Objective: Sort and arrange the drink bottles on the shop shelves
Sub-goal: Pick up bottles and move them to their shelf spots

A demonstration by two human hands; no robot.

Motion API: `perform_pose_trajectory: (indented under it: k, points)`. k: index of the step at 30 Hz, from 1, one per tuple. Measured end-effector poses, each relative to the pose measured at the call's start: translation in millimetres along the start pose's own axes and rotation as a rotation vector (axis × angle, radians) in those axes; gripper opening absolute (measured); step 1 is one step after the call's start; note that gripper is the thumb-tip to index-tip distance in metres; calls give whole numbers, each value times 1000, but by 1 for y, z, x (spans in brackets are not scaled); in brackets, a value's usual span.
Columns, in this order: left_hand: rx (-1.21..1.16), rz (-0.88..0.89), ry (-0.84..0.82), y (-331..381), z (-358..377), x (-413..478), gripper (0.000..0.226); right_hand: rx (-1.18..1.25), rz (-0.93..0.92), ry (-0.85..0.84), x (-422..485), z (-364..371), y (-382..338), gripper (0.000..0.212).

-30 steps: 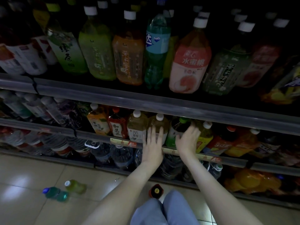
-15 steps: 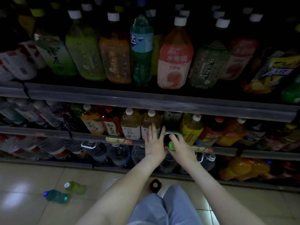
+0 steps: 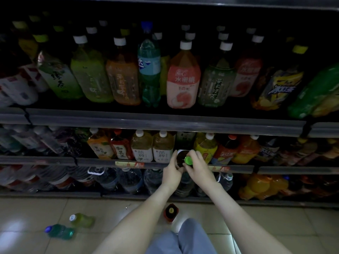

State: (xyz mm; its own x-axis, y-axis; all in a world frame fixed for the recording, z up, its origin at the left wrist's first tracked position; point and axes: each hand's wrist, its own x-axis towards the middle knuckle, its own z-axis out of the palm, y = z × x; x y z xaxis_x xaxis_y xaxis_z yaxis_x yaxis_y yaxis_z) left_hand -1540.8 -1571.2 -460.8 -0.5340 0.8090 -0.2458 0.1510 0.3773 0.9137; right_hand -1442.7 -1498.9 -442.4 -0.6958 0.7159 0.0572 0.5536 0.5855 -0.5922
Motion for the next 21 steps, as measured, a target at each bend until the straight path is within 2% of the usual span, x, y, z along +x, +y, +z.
perform_pose_trajectory:
  k: [3,12,18,21]
  points:
    - [-26,10,5,-2,2,5,66,45,54,12,0,4,2,24]
    - [-62,109,45,-18,6,12,63,11,-32,79,0,19,13,21]
    - [-39,48,92,-20,18,32,64,36,46,79,17,23,18,35]
    - [-23,60,138,-16,21,41,60,52,117,125,24,27,17,53]
